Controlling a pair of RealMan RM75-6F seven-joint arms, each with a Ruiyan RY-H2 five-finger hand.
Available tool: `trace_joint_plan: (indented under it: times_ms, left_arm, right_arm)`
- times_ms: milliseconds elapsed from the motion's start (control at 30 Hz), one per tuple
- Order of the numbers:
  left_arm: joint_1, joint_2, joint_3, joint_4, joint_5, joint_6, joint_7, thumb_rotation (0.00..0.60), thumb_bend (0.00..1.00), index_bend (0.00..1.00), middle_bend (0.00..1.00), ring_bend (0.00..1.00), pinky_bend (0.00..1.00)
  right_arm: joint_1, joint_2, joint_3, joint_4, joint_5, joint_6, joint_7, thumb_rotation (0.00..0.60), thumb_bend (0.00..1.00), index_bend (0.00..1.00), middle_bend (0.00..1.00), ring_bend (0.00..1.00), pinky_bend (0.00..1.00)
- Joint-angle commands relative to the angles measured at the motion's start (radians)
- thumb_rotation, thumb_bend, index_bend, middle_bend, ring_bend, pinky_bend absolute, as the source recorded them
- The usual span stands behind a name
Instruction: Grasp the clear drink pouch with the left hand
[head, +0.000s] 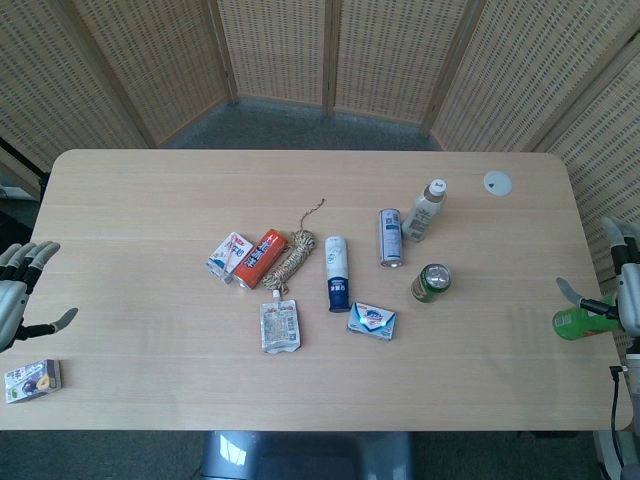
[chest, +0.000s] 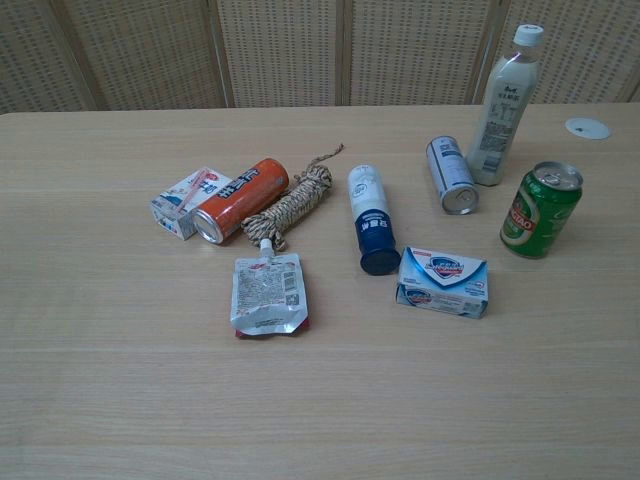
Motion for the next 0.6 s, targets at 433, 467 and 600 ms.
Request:
trace_joint_plan:
  times_ms: [433, 467, 600]
  left_arm:
    - [-0.019, 0.014, 0.006, -0.024, 0.014, -0.007, 0.01, 0.449, 0.29, 0.04, 0.0, 0.0, 0.0]
    - [-0.023, 0.013, 0.007, -0.026, 0.021, -0.007, 0.013, 0.449, 0.29, 0.04, 0.0, 0.0, 0.0]
    - [-0.054, 0.013, 0.022, -0.046, 0.08, -0.026, 0.048, 0.449, 0.29, 0.06, 0.0, 0.0, 0.0]
  right_arm:
    - [-0.005, -0.008, -0.004, 0.003, -0.005, 0.004, 0.028, 0.267, 0.24, 0.0, 0.03, 0.0, 0.0]
    - [-0.006, -0.009, -0.005, 0.004, -0.004, 0.004, 0.028, 0.267, 0.24, 0.0, 0.03, 0.0, 0.0]
    - [-0.008, -0.01, -0.004, 0.002, 0.0, 0.001, 0.035, 0.268, 0.24, 0.0, 0.03, 0.0, 0.0]
